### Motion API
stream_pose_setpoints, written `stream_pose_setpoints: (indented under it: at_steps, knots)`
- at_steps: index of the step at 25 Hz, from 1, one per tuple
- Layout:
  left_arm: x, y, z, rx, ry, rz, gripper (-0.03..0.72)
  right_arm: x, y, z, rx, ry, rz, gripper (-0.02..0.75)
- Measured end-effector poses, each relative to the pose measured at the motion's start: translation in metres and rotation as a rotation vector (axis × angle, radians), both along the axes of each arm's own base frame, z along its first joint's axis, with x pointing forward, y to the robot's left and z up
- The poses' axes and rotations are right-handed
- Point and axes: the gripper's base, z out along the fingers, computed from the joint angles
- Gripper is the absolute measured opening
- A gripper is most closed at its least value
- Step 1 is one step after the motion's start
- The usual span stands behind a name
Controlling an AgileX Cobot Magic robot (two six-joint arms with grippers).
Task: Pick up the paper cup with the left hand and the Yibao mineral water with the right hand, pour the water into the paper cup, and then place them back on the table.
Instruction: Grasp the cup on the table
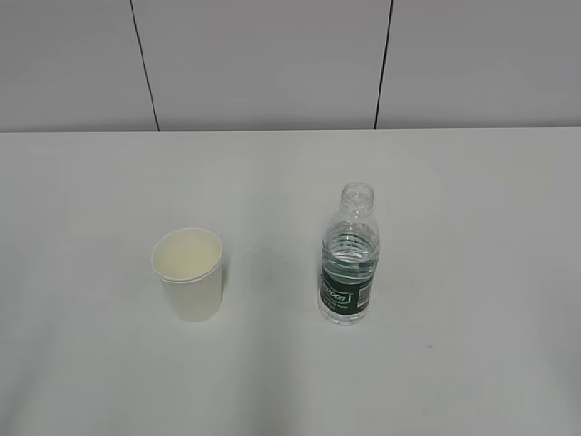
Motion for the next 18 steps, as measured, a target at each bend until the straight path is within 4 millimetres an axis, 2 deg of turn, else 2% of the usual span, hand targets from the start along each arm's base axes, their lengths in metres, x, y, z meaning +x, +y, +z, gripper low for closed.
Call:
stream_pose_setpoints:
  at_steps: [7, 13, 18]
  knots:
    - [0.009, 0.002, 0.021, -0.010, -0.279, 0.025, 0.582, 0.000, 0.000, 0.000, 0.000, 0.000, 0.000, 0.499]
    - [0.033, 0.001, -0.001, -0.054, -0.388, 0.047, 0.582, 0.000, 0.000, 0.000, 0.000, 0.000, 0.000, 0.499]
    - [0.040, 0.001, -0.006, -0.080, -0.451, 0.066, 0.580, 0.000, 0.000, 0.000, 0.000, 0.000, 0.000, 0.499]
